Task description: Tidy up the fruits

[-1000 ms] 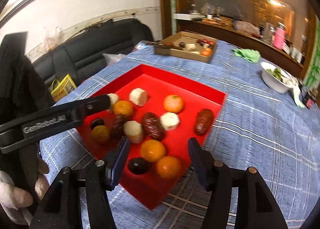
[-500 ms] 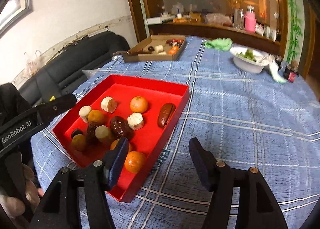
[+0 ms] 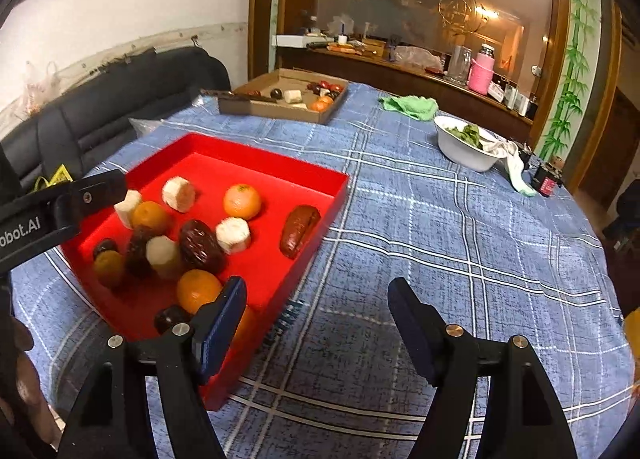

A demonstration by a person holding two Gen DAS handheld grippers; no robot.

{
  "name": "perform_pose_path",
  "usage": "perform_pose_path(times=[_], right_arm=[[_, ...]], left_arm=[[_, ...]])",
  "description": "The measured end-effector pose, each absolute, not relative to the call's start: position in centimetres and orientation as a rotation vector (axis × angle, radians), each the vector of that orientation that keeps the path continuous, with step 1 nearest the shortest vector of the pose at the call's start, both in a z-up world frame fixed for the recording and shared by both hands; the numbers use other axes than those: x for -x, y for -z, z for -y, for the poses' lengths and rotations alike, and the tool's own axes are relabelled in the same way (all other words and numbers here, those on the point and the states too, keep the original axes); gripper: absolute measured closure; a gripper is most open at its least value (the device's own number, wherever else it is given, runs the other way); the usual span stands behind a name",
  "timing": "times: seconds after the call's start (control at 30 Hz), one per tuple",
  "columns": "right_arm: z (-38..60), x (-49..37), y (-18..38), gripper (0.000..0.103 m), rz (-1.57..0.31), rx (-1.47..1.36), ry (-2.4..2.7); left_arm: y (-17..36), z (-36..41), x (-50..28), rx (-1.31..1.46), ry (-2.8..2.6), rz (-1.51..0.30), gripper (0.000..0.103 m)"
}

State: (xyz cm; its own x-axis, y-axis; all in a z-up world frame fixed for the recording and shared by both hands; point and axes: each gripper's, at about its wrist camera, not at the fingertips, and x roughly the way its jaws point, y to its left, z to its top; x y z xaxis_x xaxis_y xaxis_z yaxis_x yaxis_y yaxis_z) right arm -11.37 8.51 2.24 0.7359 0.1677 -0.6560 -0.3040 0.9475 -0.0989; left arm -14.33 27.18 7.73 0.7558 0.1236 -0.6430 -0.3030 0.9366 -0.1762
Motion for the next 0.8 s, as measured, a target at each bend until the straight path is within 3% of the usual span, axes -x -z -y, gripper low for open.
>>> perform_pose_path(times=[0.8], right_arm=[[-4.7, 11.4, -1.1, 0.024, -0.760, 0.186, -0.148]], left_arm=[[-9.6, -21.5, 16.1, 0.106, -0.263, -0.602, 0.007]])
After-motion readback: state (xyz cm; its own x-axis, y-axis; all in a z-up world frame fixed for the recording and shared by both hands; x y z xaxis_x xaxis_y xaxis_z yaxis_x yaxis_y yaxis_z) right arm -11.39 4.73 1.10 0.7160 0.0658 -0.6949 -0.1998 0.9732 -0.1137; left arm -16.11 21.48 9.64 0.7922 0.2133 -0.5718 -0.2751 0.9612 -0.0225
